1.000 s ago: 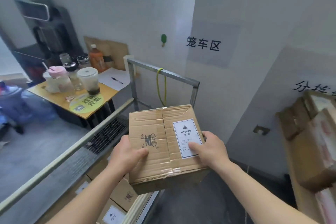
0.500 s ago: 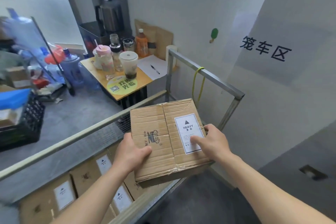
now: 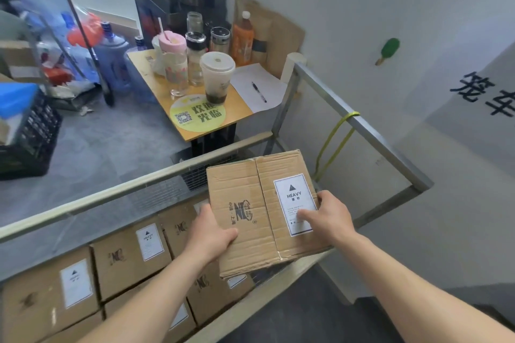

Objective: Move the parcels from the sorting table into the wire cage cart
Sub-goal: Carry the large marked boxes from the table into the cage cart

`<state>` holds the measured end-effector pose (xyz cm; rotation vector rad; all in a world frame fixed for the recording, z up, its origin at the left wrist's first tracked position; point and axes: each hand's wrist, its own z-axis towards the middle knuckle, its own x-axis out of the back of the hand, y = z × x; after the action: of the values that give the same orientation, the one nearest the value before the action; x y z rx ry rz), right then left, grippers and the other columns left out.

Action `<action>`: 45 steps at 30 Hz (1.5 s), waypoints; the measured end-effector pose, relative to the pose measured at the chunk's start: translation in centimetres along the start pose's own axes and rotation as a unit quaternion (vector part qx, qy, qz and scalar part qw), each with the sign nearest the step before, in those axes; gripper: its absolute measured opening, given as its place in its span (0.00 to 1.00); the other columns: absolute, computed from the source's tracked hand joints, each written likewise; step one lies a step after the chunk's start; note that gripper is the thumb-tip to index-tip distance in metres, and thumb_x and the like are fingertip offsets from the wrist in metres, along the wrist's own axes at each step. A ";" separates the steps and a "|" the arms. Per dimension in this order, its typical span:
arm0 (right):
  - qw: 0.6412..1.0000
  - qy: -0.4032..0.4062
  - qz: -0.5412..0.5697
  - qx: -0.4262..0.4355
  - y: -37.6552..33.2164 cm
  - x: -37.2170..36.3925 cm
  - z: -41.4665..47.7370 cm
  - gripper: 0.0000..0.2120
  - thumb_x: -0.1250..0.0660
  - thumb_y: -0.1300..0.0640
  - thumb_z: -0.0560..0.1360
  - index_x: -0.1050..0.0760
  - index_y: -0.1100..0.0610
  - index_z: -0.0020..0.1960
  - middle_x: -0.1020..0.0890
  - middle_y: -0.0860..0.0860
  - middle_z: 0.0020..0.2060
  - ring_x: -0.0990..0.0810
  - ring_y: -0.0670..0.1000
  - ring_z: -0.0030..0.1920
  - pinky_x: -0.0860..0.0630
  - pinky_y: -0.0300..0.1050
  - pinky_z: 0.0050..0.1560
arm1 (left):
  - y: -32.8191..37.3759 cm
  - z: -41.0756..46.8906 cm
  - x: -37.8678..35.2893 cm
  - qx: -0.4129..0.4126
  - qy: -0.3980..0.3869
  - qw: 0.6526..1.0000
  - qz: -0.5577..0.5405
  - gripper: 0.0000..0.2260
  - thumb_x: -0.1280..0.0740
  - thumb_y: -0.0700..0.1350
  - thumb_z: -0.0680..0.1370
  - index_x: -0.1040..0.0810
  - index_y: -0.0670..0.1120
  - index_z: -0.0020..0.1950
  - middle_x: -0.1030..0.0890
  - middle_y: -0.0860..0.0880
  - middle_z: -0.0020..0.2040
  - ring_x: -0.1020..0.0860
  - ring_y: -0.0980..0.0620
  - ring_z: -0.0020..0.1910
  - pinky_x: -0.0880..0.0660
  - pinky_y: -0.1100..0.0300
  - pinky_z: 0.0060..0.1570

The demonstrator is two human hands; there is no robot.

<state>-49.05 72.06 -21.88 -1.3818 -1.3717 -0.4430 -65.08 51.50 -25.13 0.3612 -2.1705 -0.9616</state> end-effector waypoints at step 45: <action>0.977 -0.187 -0.104 -0.012 18.4 -20.3 26.1 0.14 0.27 0.57 0.74 0.31 0.51 0.54 0.19 0.49 0.49 0.23 0.49 0.42 0.31 0.40 0.32 | -12.7 16.9 -27.8 0.238 -0.050 0.969 -0.047 0.22 0.29 0.39 0.76 0.34 0.48 0.66 0.22 0.49 0.56 0.22 0.50 0.52 0.22 0.57 0.50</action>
<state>-49.00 89.22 -55.53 -1.3930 -1.8349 -0.3480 -58.13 65.78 -56.20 0.6583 -2.4870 -0.5031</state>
